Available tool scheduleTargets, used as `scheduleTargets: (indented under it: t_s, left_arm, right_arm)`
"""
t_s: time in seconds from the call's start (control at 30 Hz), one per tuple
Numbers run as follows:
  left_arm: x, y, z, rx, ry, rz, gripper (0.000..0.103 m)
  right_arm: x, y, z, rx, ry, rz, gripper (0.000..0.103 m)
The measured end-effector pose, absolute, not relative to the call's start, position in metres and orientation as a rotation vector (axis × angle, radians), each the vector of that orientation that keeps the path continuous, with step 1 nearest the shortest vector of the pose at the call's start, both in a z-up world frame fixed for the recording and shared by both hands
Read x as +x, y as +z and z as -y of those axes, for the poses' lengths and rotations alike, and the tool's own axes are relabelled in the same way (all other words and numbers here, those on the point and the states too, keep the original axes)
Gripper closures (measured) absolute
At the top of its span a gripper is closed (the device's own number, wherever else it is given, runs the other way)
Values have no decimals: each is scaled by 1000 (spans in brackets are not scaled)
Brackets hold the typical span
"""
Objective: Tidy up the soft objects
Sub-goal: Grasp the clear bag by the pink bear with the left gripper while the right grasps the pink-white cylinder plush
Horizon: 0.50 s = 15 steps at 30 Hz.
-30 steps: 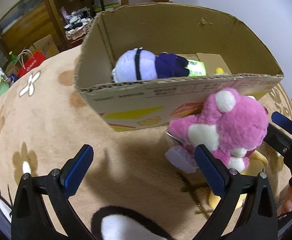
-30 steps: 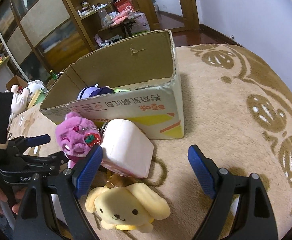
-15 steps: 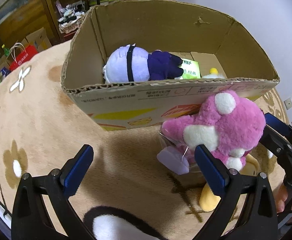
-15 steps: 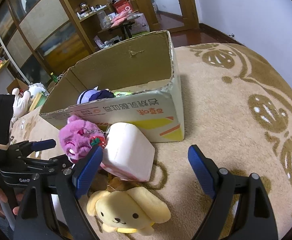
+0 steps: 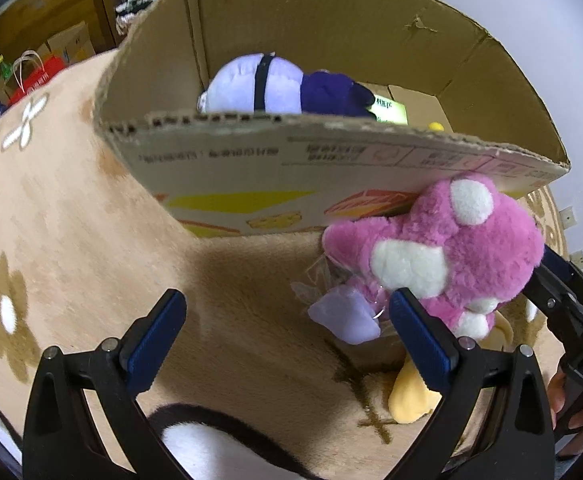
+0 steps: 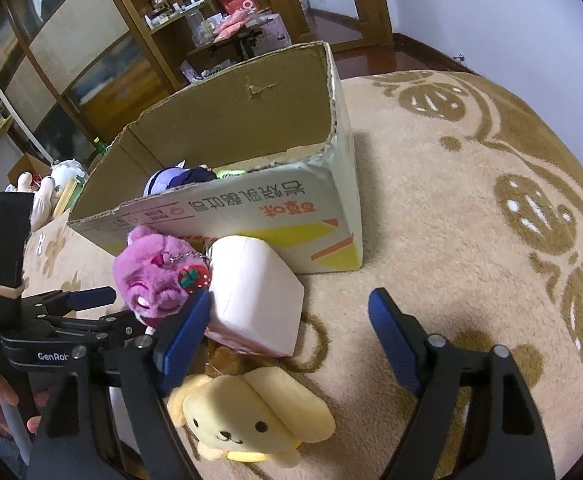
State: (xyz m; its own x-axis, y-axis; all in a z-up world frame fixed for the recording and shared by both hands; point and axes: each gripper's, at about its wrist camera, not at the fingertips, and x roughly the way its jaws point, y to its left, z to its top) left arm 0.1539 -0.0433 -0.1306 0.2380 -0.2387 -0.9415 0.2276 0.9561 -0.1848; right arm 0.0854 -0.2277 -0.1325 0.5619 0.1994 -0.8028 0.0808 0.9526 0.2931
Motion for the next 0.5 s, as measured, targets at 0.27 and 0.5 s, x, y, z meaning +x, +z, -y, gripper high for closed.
scheduleTargets:
  t_s: [0.27,0.5]
  left_arm:
    - [154,-140,41,-63,-339,-1303,1]
    - [148,-143,42,-52,-379,-1259,7]
  right_arm:
    - [87,-137,222,317,137,-1016,67]
    - [87,-137,219,299,144,-1034,81]
